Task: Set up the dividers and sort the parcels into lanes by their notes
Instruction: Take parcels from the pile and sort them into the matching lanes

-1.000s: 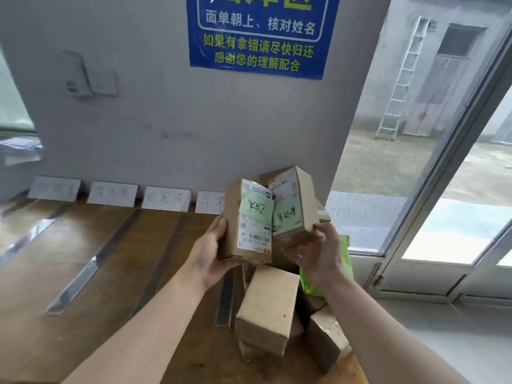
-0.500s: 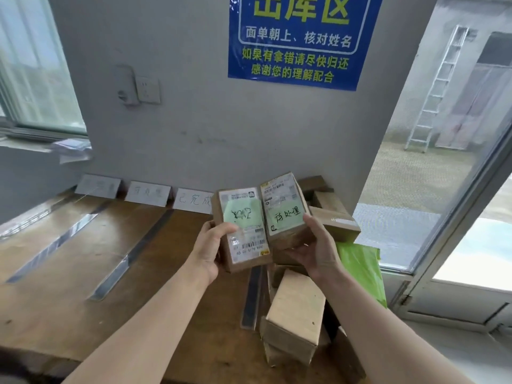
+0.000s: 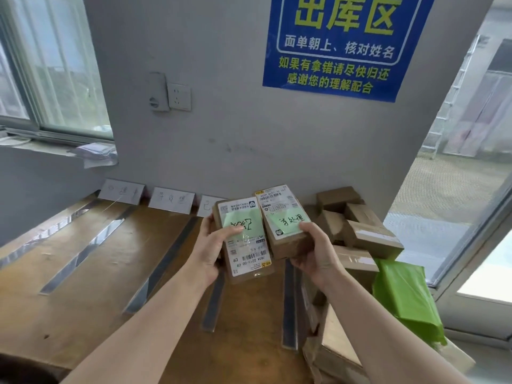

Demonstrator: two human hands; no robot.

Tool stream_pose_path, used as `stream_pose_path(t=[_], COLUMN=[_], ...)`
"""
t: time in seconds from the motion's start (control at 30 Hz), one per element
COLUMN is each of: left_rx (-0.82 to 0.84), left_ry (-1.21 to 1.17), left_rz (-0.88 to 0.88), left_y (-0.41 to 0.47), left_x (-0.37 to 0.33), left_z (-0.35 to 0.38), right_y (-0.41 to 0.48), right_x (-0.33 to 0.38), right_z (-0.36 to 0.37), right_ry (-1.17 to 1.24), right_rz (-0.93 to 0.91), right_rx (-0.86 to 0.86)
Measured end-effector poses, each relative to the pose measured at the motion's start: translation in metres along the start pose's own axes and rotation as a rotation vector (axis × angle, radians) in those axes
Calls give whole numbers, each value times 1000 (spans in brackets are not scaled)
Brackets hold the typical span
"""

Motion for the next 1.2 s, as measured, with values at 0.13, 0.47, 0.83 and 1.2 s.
stream_pose_path(t=[0.13, 0.47, 0.83, 1.2], left_rx=[-88, -273, -495, -333], left_ry=[-83, -325, -286, -223], left_rz=[-31, 44, 56, -101], left_y=[15, 43, 63, 100], left_x=[-18, -59, -58, -37], left_z=[-43, -138, -189, -183], right_y=[11, 26, 60, 117], right_x=[-23, -69, -83, -87], right_z=[27, 91, 133, 159], right_ry=[31, 43, 70, 77], right_rz=[54, 157, 172, 159], right_rx=[-45, -49, 30, 105])
Point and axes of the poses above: each hand's wrist, its own y-axis towards the middle knuckle, its own z-axis out of the palm, x = y × z, the point moved 10 cm from there along y, towards the middle knuckle, and after that the axes turned 5 degrees about -z, right-handed, at the moved point
